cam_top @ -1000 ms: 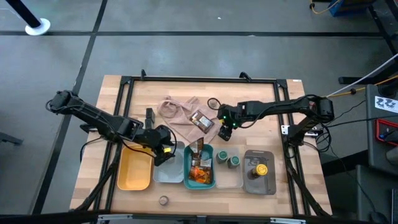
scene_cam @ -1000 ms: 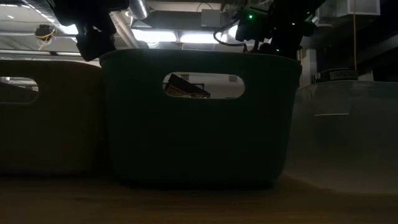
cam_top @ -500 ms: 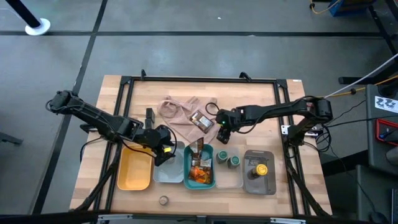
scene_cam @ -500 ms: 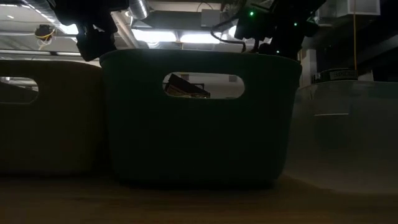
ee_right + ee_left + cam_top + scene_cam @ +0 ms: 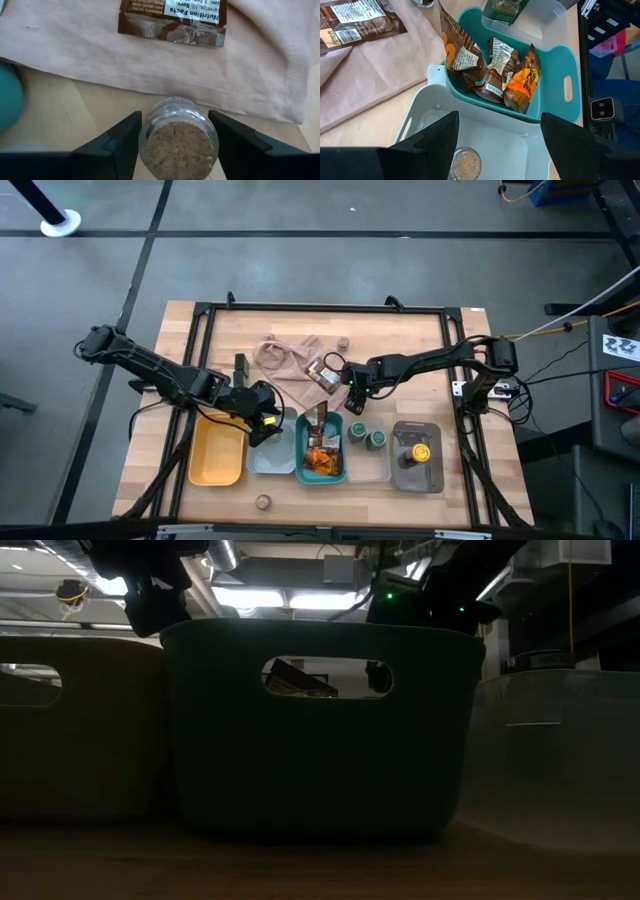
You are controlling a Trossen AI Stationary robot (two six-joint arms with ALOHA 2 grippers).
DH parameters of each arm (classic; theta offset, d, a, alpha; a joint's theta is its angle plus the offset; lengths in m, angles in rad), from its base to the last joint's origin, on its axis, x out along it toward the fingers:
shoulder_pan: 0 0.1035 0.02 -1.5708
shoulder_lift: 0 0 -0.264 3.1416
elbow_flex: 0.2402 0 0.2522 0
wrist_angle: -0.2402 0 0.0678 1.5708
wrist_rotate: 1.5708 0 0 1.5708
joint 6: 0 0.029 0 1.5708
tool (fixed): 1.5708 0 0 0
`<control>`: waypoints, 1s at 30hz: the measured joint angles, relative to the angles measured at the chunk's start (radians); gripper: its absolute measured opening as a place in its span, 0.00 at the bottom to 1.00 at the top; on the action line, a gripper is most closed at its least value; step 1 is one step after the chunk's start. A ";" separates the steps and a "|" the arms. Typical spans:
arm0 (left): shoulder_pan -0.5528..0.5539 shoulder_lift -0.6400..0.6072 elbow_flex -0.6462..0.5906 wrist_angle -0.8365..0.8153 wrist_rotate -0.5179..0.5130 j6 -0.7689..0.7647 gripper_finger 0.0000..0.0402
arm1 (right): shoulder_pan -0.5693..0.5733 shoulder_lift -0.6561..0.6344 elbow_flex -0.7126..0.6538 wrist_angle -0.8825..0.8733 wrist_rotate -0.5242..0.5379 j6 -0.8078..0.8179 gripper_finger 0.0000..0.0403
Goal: Sort spices by type
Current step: Put the brown seasoning bottle into the gray bin
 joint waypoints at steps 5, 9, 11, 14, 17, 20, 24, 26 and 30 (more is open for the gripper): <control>0.000 0.000 0.000 0.000 0.000 0.003 0.66 | 0.000 -0.001 0.000 0.000 0.000 -0.001 0.48; 0.000 0.000 0.000 0.000 0.001 0.022 0.66 | 0.000 0.000 0.016 -0.022 0.000 -0.002 0.48; 0.000 0.000 0.000 0.000 -0.004 0.026 0.66 | 0.000 0.000 0.046 -0.046 0.000 -0.006 0.48; 0.000 0.000 0.000 -0.001 -0.027 0.026 0.66 | 0.001 0.000 0.113 -0.094 -0.002 -0.033 0.48; 0.000 0.000 0.000 -0.001 -0.061 0.026 0.66 | 0.003 0.000 0.187 -0.138 -0.011 -0.056 0.48; 0.000 0.000 0.000 -0.002 -0.101 0.026 0.66 | 0.011 0.000 0.269 -0.178 -0.012 -0.083 0.48; 0.000 0.000 0.000 -0.003 -0.119 0.068 0.66 | 0.044 0.000 0.369 -0.186 -0.018 -0.112 0.48; 0.000 0.000 0.000 -0.003 -0.119 0.104 0.66 | 0.067 0.000 0.408 -0.173 -0.018 -0.128 0.48; 0.000 -0.003 0.000 -0.003 -0.119 0.170 0.66 | 0.118 0.000 0.433 -0.039 -0.019 -0.155 0.48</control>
